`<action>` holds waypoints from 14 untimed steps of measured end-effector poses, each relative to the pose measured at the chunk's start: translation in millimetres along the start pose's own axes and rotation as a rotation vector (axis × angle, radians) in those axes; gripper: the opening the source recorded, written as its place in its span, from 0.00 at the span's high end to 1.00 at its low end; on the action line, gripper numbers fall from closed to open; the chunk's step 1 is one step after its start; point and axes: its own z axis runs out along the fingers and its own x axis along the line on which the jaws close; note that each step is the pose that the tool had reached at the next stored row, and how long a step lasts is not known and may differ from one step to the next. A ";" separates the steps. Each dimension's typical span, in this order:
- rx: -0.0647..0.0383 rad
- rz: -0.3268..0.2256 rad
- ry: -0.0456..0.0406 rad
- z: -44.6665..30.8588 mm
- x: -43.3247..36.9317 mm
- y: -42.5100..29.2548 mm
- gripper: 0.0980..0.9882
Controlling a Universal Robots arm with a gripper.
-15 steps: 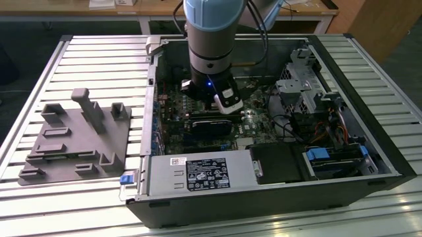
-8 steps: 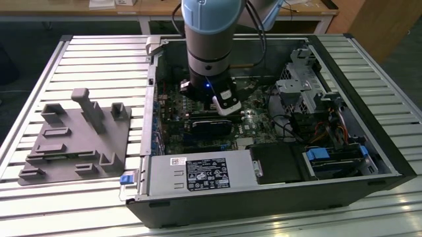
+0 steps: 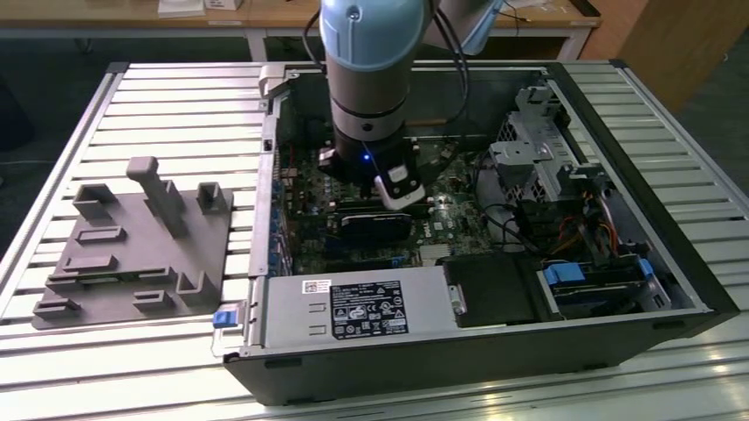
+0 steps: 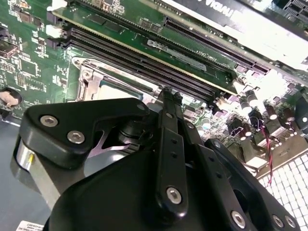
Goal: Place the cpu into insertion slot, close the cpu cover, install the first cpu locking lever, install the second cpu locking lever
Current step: 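Install the second cpu locking lever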
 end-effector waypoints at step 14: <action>-0.042 0.002 0.0054 7.7 4.5 -6.7 0.99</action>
